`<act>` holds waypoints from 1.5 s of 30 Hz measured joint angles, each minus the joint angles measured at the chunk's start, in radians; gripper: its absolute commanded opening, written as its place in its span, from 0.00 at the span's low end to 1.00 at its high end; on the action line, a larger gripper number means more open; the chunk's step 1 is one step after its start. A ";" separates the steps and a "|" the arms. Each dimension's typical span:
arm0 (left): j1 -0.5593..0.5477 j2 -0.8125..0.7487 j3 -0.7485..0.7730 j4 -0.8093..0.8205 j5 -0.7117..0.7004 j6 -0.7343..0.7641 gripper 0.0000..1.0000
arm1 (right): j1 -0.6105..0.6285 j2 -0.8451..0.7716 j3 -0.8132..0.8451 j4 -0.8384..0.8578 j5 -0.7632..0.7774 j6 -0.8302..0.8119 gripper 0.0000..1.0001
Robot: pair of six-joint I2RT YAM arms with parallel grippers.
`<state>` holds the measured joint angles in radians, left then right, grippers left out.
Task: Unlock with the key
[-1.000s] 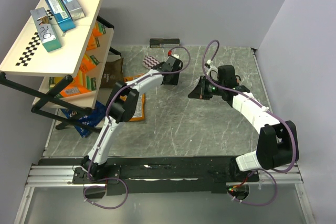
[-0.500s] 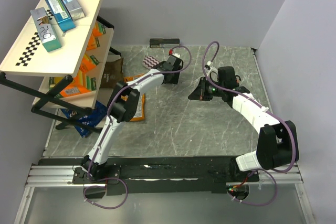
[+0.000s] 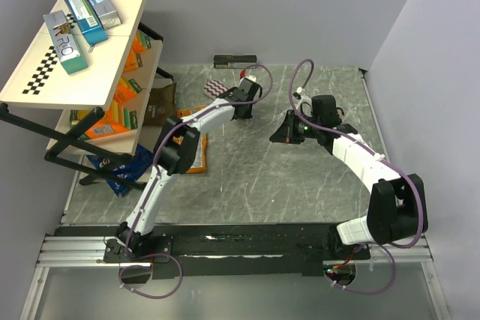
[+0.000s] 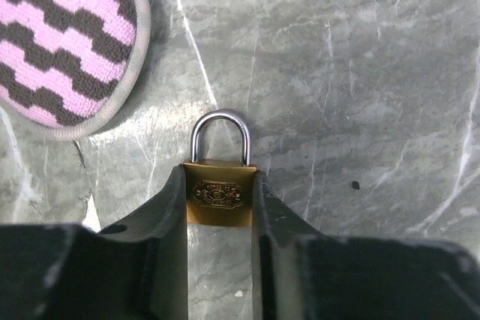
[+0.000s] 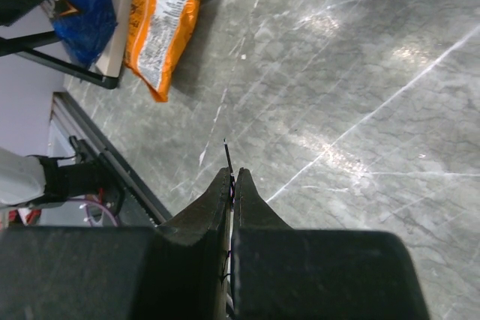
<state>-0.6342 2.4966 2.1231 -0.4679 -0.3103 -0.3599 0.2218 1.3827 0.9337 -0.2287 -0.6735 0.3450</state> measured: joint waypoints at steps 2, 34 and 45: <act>0.003 -0.023 -0.034 0.006 0.024 -0.031 0.01 | 0.004 0.000 -0.005 0.002 0.014 -0.007 0.00; 0.052 -0.372 -0.671 0.295 0.500 -0.624 0.01 | 0.147 0.564 0.076 0.283 -0.035 0.072 0.00; 0.052 -0.373 -0.681 0.314 0.505 -0.626 0.01 | 0.119 0.594 0.082 0.350 -0.052 0.135 0.00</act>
<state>-0.5819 2.1239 1.4425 -0.1535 0.1951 -0.9855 0.3412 1.9762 1.0153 0.1211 -0.7254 0.4801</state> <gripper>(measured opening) 0.360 0.025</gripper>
